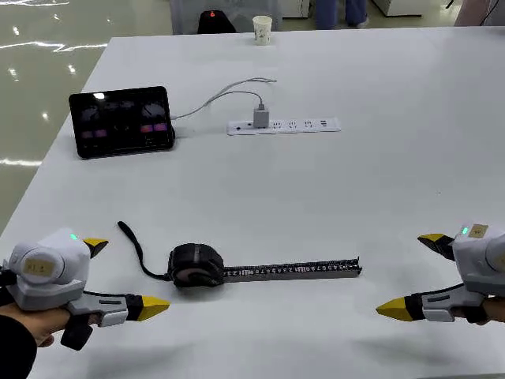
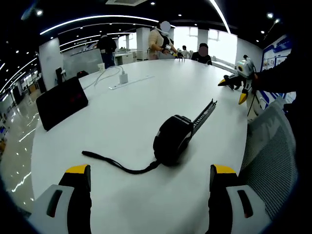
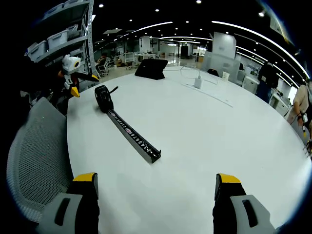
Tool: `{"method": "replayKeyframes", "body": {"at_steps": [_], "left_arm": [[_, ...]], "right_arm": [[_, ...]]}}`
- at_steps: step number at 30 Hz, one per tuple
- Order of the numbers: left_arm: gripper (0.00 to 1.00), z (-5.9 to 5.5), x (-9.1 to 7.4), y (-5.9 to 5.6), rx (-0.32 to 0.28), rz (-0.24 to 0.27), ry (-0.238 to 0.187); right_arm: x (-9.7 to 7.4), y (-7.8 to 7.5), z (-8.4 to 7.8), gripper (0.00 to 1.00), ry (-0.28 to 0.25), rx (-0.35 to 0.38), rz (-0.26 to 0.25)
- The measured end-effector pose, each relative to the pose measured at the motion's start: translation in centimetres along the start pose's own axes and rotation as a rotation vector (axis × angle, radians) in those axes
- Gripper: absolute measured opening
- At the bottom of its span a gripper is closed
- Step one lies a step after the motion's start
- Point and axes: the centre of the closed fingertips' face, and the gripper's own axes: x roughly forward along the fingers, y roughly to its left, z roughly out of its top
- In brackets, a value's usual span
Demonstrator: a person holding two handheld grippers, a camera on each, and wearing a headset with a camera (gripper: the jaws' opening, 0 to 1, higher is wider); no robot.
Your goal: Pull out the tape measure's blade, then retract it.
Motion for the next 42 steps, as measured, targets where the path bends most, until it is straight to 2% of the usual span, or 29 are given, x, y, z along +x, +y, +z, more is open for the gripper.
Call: {"method": "replayKeyframes", "body": {"at_steps": [1, 6, 10, 12, 15, 18, 22, 26, 29, 35, 42], "left_arm": [[0.99, -0.2, -0.2, 0.0, -0.013, -0.001, -0.002], [0.99, -1.4, -1.0, 0.0, -0.006, 0.009, 0.0], [0.99, -2.0, -1.5, -0.4, -0.002, 0.008, -0.016], [0.99, -2.4, -1.6, -0.6, -0.013, 0.007, -0.014], [0.99, -2.6, -1.8, -0.9, -0.017, 0.009, -0.017], [0.99, -3.0, -1.9, -1.2, -0.025, 0.005, -0.004], [0.99, -2.9, -2.0, -1.3, -0.016, 0.008, 0.001], [0.99, -2.6, -2.1, -1.3, -0.025, 0.004, -0.016], [0.99, -2.6, -2.2, -1.2, -0.028, 0.012, -0.017], [0.99, -2.6, -2.2, -1.1, -0.055, 0.014, -0.028], [0.99, -2.4, -1.9, -1.3, -0.04, 0.022, -0.027]], "right_arm": [[-0.2, 0.0, 0.0, 0.99, -0.004, -0.008, -0.007], [-0.8, 0.3, -0.2, 0.99, -0.033, -0.017, -0.025], [-0.8, 1.0, -1.3, 0.99, -0.046, -0.016, -0.029], [-1.1, 1.1, -1.8, 0.99, -0.053, -0.004, -0.039], [-1.7, 1.0, -2.2, 0.99, -0.069, 0.051, -0.064], [-2.3, 1.1, -2.8, 0.99, -0.068, 0.057, -0.074], [-2.9, 0.9, -3.4, 0.99, -0.063, 0.047, -0.095], [-3.3, 0.9, -3.0, 0.99, -0.118, 0.075, -0.089], [-3.2, 1.2, -3.1, 0.99, -0.1, 0.047, -0.089], [-3.0, 1.0, -3.2, 0.99, -0.089, 0.044, -0.099], [-2.9, 0.9, -3.2, 0.99, -0.081, 0.025, -0.095]]}}
